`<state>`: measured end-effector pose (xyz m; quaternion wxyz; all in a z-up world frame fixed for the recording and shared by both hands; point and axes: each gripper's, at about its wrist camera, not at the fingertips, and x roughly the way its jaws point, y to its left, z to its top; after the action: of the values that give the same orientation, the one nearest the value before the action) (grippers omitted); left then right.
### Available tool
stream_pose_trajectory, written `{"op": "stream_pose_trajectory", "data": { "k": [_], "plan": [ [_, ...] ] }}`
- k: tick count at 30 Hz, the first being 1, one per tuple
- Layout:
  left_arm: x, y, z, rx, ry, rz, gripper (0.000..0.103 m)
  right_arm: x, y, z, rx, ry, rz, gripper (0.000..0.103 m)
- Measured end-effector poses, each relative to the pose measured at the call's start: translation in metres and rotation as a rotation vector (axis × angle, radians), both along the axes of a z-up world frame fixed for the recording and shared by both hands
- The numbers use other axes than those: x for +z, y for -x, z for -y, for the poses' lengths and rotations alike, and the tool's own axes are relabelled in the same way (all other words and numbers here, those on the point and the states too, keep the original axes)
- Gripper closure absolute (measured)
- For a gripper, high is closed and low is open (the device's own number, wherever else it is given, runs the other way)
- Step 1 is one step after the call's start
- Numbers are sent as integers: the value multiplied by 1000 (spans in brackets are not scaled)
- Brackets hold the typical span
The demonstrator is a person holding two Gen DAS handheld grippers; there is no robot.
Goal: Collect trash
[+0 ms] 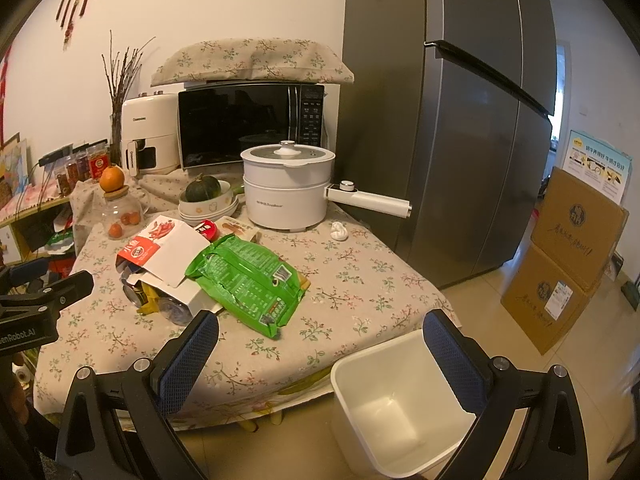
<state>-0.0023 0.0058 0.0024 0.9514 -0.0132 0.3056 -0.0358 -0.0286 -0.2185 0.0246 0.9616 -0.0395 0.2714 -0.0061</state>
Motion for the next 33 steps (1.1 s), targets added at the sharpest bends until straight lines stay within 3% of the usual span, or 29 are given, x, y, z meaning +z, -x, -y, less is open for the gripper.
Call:
{"op": "stream_pose_trajectory", "data": {
  "k": [21,28,33],
  "plan": [
    [-2,2,-13,6,-4,-9,0,-3,1,4,-8,0,-6,0],
    [-5,-12,-22,-15,15,-57,0,6,-4,11,5,-37,6,0],
    [-2,-33,-35,8,10,-97,0,17,-20,11,54,-48,-56,0]
  ]
}}
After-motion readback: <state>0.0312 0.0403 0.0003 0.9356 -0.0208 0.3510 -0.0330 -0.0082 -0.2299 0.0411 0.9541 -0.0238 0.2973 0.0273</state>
